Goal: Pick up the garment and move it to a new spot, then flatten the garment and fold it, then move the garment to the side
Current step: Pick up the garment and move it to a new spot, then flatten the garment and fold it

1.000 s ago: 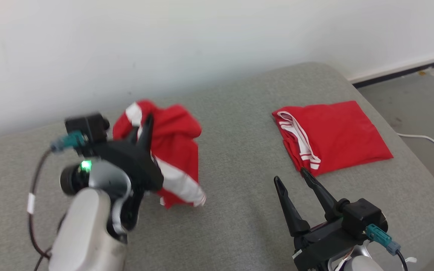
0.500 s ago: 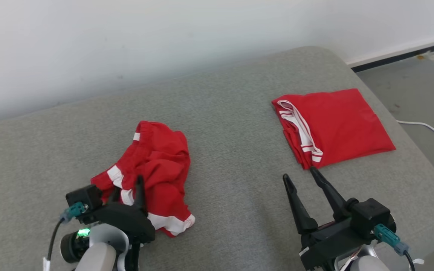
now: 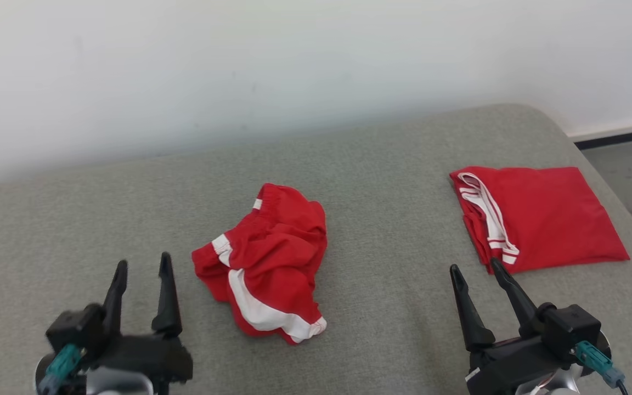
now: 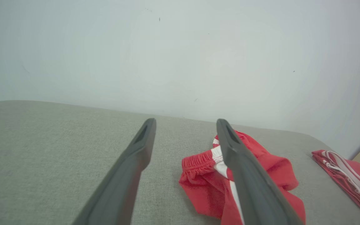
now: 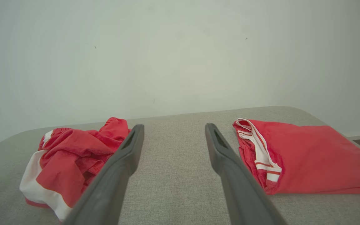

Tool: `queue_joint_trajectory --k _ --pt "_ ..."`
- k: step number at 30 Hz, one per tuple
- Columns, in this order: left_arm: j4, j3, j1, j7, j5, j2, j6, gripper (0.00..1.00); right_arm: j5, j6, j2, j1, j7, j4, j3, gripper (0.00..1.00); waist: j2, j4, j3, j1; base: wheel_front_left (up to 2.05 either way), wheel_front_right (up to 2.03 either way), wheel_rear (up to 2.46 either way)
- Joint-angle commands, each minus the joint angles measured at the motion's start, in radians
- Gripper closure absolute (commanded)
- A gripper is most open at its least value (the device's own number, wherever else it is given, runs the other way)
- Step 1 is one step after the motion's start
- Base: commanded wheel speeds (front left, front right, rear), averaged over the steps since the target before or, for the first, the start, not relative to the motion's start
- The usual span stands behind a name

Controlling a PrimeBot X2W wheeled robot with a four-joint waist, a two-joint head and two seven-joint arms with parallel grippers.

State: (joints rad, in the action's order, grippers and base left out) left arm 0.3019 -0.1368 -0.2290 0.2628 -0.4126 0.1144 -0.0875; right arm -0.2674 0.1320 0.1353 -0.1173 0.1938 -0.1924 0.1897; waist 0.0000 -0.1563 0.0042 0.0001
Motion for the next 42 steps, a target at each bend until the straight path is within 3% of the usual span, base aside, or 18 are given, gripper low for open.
queue_joint_trajectory --k 1,6,19,42 --pt "-0.023 0.012 0.04 0.001 0.022 0.006 0.0 0.0 0.004 -0.003 0.002 0.014 0.002 -0.003 -0.007 0.0 0.0 0.033 -0.027 -0.0001 0.0 0.0 0.0" --pt "-0.122 0.068 0.152 0.001 0.092 0.014 0.008 0.0 0.006 -0.003 0.007 0.034 -0.002 -0.026 -0.028 0.0 0.0 0.059 -0.045 -0.0001 0.0 0.0 0.0" --pt "-0.176 0.144 0.325 0.002 0.188 0.008 0.005 0.0 0.006 -0.003 0.009 0.021 0.014 -0.128 -0.044 0.0 0.0 0.089 -0.07 -0.0001 0.0 0.0 0.0" --pt "-0.177 0.17 0.332 0.002 0.225 -0.033 0.038 0.0 -0.014 -0.003 0.013 -0.027 0.041 -0.197 0.004 0.0 0.0 0.099 -0.076 -0.0001 0.0 0.0 0.0"
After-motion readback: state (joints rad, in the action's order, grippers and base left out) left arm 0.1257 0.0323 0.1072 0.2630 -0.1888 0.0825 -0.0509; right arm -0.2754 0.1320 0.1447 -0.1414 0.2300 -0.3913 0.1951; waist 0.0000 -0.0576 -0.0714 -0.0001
